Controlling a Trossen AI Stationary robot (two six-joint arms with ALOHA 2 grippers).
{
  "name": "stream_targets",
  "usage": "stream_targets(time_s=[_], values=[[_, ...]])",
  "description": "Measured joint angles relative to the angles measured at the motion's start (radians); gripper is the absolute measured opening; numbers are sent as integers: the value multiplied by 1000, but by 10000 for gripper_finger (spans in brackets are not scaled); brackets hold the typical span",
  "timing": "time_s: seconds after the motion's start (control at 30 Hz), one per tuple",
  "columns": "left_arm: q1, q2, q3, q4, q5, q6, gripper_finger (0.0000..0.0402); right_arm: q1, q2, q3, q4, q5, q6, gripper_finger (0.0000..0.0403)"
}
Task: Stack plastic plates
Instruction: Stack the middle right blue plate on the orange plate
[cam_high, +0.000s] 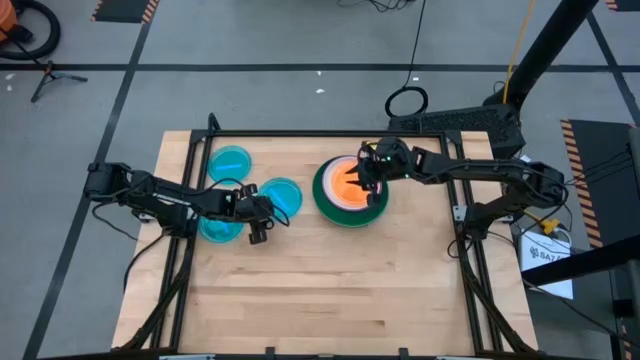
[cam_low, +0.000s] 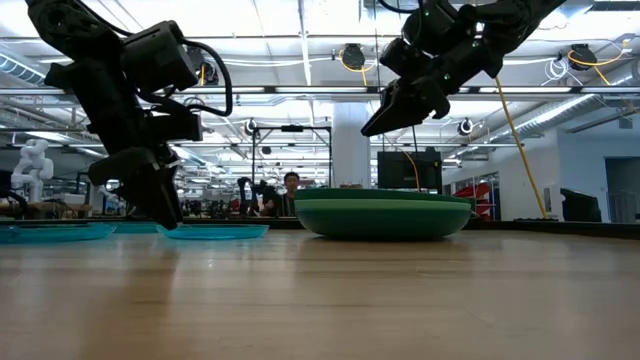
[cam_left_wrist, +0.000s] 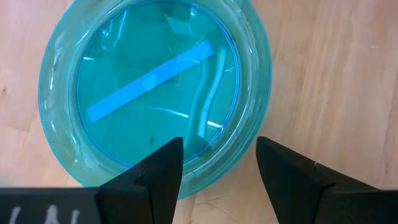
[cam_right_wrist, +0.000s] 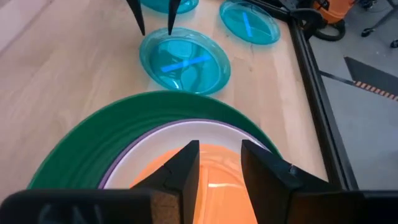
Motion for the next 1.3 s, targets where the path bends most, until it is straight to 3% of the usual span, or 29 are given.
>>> stream_targets(time_s=[1.3], values=[[9, 0, 0, 14, -2, 1, 209, -1, 0, 0, 9, -1, -5, 114]])
